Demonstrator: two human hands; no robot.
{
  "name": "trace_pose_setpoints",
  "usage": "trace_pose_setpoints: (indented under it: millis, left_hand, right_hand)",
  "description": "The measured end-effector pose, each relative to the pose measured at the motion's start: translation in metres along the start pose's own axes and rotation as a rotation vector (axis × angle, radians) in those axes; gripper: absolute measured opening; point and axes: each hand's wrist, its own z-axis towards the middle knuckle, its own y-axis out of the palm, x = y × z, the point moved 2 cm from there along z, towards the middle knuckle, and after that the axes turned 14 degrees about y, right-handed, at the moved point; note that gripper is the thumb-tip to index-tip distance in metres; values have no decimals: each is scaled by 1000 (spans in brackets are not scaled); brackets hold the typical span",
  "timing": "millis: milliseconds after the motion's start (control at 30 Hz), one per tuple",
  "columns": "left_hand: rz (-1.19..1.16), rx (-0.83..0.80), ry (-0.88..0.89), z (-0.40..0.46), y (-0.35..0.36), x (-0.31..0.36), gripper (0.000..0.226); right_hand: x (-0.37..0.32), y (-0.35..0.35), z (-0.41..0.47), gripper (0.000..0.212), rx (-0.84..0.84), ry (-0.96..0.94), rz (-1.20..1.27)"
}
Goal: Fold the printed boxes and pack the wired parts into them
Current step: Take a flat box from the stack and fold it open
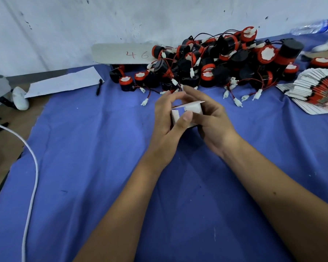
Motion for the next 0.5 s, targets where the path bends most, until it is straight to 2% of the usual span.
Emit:
trace_pose_setpoints:
  millis: [33,133,200,500]
  left_hand:
    - [-16,-6,-24,0,2,1,57]
    - [-77,19,-55,2,2,3,45]
    - [-69,48,-54,3,0,1,49]
    - [-29,128,-44,2,-1,-8,52]
  right_hand:
    - [0,-3,0,52,31,-12,-3]
    - [-1,-1,-2,38,74,-57,-14]
    - [-1,5,-4,33,71,-83,-37]
    - [4,12,-6,24,120,-73,2]
